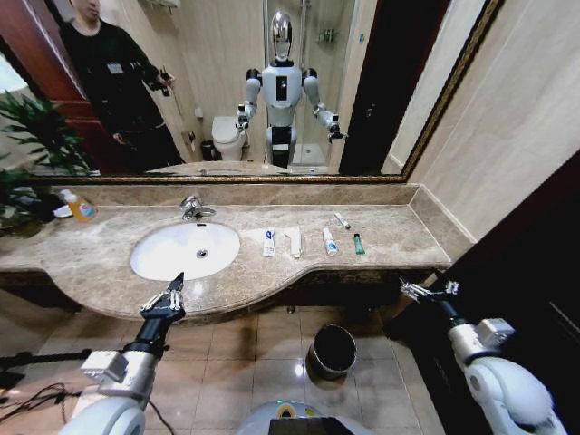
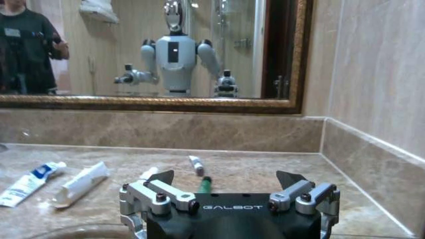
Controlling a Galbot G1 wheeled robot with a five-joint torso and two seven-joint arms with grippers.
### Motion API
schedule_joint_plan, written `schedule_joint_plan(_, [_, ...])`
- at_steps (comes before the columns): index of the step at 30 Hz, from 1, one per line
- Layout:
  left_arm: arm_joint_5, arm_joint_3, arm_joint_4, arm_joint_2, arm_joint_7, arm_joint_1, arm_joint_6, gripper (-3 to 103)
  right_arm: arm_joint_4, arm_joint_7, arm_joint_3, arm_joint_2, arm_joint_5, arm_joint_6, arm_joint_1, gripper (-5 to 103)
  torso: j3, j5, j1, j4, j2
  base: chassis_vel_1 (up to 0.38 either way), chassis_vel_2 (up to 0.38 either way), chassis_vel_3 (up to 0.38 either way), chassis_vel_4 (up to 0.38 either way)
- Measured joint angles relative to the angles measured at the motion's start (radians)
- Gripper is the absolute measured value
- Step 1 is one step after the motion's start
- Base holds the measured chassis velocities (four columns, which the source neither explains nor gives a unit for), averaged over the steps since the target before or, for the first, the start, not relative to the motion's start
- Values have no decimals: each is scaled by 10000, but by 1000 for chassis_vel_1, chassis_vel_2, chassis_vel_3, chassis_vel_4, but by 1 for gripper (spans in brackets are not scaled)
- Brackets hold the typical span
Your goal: Pick up the trash from the sink and place it in the trash bin.
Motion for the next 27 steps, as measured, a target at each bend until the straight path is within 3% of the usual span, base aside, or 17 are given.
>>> schedule_joint_plan(17, [0, 0, 0, 0, 0, 0, 0, 0, -353, 589, -984, 49, -574, -391, 1011, 100, 0, 0, 0, 0, 0, 0, 0, 0, 0])
schedule_joint_plan(22, [0, 0, 0, 0, 0, 0, 0, 0, -934, 1329, -1888, -173, -962, -666, 1919, 100, 1, 3, 0, -1, 0, 0, 0, 0, 0])
schedule_joint_plan(27, [0, 0, 0, 0, -1, 0, 0, 0, -1586, 1574, -2664, -418, -1065, -1036, 2994, 100, 1, 4, 0, -1, 0, 0, 0, 0, 0])
